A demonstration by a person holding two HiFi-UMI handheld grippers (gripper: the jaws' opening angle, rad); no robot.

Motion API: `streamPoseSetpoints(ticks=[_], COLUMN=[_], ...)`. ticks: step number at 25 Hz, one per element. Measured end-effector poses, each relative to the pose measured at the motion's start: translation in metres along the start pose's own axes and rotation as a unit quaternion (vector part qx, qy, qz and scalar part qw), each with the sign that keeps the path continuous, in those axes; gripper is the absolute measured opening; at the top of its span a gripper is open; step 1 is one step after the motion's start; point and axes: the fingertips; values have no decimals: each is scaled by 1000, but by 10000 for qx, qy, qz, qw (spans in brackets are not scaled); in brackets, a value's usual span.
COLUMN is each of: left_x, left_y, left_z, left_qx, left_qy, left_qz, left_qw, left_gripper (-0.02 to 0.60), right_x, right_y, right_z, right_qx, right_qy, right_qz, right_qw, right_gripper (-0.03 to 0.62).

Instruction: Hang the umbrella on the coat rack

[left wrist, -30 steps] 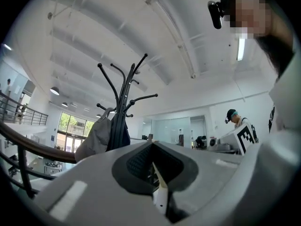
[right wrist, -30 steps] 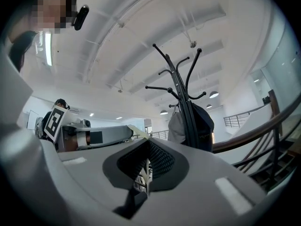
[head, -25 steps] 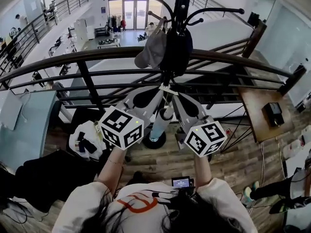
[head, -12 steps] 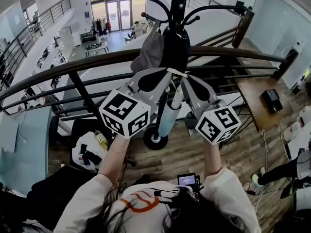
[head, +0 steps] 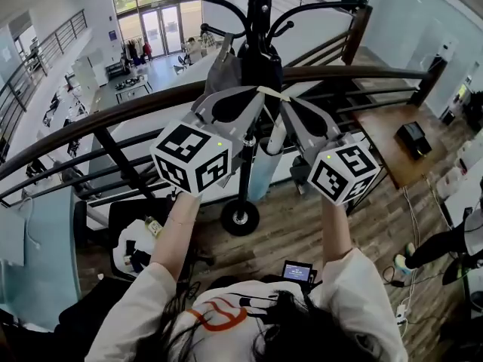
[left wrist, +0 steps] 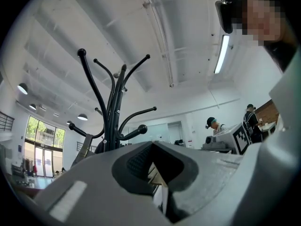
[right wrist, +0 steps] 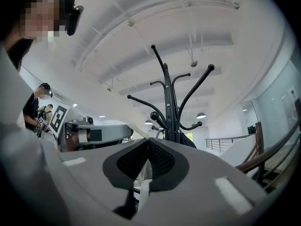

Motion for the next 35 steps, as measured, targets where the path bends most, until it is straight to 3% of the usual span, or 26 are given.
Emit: streamPoseSetpoints(ticks=[11,18,35], left_x=[-23,-38,-62], left_y=[32,46,1], left_z=[22,40,77], left_qx=[-254,-519,-479], left_qy=[199,420,700], left_qz=[-284,-225,371], left_qw=[9991,9975,9957], left_gripper=[0,0,0], right_x=[-25,-45,-87], right_y=[35,49,5], right_z=[-18,-32,-70], right_qx=[351,410,101], right_qy=[296,544,510], right_qz=[-100,-164,206], right_qw=[9989,9975,9984], right_gripper=[21,23,22])
Point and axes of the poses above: the fingertips, and each gripper's own axes: x backward along the fingers, z to its left, y out of its top, and after that the axes turned 1 degree about y, right-handed
